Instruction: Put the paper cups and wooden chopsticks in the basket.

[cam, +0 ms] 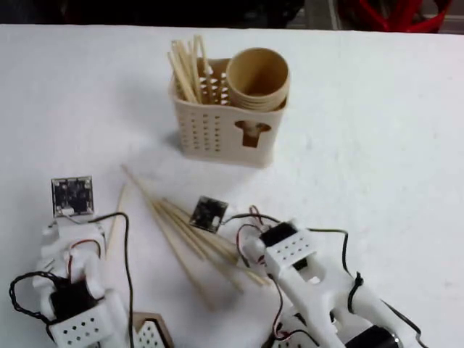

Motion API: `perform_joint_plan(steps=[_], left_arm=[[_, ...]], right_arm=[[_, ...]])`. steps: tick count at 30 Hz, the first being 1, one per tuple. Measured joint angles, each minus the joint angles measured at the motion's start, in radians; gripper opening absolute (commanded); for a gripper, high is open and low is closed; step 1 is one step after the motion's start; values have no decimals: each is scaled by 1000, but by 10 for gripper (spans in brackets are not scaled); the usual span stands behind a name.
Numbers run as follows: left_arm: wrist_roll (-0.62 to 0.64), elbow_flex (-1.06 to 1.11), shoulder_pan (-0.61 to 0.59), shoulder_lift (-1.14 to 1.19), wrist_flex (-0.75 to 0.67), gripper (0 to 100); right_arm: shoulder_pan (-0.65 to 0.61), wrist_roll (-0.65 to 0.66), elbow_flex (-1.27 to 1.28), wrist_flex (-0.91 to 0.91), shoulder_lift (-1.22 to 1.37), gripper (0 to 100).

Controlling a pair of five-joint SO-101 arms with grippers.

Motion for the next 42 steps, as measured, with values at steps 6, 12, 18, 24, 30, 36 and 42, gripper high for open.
perform_joint_plan(steps=[6,12,18,24,30,36,42], left_arm=[[0,0,0,0,0,24],[0,0,0,0,0,24],[0,0,0,0,0,24],[0,0,0,0,0,24],[0,0,0,0,0,24],[0,0,0,0,0,24],[0,0,0,0,0,24]], right_arm=[[3,35,-69,-2,92,19],[3,35,-71,0,48,19],[52,35,-71,28,-150,19],[110,35,-71,63,-327,19],[114,-46,-147,69,-489,19],[95,-199,-377,114,-523,19],[5,-345,-617,110,-486,19]])
